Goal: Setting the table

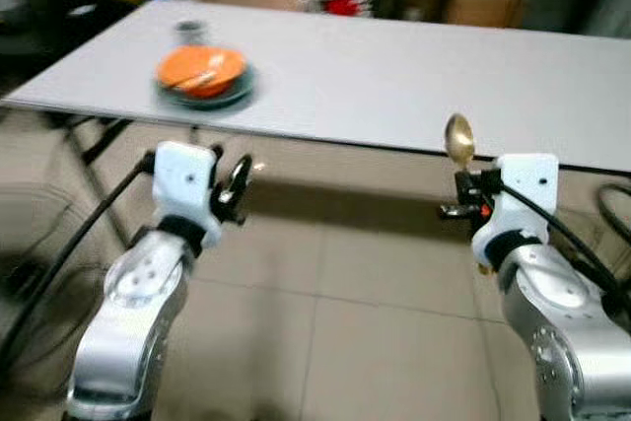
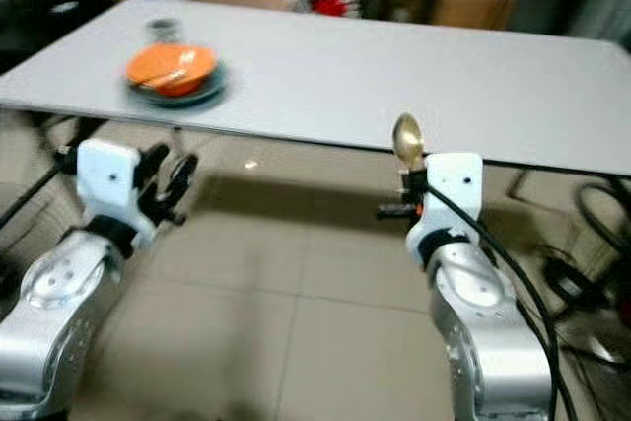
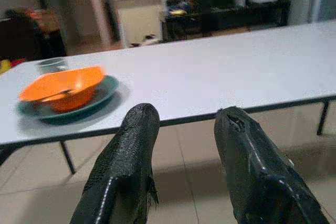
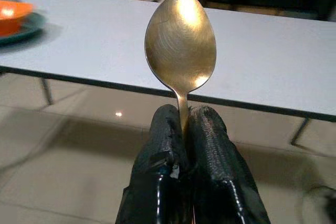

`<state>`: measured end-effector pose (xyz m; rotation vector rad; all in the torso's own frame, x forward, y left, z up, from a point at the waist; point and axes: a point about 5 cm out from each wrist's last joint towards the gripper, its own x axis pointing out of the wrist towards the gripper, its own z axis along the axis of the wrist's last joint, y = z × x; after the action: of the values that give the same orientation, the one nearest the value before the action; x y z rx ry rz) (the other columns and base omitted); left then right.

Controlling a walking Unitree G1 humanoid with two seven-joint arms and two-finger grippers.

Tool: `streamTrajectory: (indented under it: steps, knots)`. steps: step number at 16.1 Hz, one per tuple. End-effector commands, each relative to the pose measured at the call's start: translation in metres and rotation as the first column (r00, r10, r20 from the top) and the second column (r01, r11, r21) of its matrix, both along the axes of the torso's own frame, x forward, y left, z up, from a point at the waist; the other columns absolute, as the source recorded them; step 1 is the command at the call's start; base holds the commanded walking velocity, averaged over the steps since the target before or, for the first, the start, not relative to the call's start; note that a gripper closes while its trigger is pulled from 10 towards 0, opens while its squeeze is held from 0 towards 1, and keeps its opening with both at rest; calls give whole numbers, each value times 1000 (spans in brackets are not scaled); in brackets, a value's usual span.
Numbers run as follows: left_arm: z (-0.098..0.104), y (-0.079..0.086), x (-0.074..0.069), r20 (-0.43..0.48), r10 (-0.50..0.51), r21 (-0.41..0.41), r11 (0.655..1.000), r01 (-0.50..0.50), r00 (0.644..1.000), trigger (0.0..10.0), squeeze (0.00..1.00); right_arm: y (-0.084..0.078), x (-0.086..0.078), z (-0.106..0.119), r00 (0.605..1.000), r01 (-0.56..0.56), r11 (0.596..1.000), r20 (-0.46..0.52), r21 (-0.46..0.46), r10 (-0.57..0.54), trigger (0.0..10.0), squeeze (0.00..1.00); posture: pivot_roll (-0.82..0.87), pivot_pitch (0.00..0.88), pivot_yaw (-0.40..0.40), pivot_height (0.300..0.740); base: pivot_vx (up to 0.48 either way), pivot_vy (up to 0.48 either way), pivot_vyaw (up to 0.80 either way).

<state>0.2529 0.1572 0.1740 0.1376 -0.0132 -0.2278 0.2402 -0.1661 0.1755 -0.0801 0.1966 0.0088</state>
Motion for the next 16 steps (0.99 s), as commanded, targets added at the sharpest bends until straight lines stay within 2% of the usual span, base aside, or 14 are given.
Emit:
streamTrajectory:
  steps: [1,3,5,12,16]
  knots:
    - [-5,0,-1,-15,-4,9,1000,4,1000,10000,0,-5,-1,-5,1000,10,1000,-11,-7,-10,10000,0,74,0,7,740,375,0,0]
    - [-12,8,-5,-38,6,49,999,-4,999,10000,0,-4,-2,-10,1000,-10,1000,-20,15,10,10000,0,83,0,3,740,373,0,0]
    - [-12,10,-6,-37,13,45,999,-11,999,10000,0,-2,-2,-12,1000,-20,999,-24,35,21,10000,0,88,0,1,740,375,0,0]
    - [-11,4,-5,-18,-14,38,999,15,1000,10000,0,-4,-3,-17,999,-24,1000,-47,6,24,10000,0,81,0,3,740,374,0,0]
    - [-12,1,-4,-15,-31,41,999,31,999,10000,0,0,-2,-16,998,-46,999,-43,10,46,10000,0,81,0,6,740,374,0,0]
